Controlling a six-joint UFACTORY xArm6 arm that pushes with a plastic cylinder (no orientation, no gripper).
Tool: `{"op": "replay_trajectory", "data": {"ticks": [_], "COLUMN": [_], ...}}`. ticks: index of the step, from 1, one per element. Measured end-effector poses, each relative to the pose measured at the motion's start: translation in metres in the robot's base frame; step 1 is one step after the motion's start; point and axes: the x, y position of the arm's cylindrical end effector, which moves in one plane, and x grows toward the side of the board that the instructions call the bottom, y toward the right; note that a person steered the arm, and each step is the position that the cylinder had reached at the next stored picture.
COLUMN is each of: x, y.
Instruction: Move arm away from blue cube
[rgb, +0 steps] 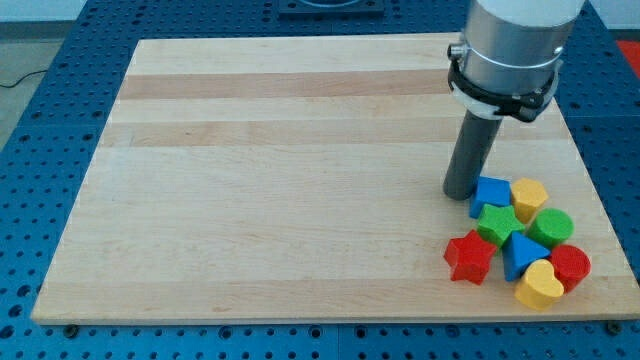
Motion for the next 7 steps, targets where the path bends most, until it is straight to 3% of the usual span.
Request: {"op": "replay_trajectory", "data": {"ticks": [3,4,5,6,7], "x": [0.007,0.005,-0.016,-0.07,-0.125], "y": [0.023,-0.002,-0.079,-0.118,-0.093]}}
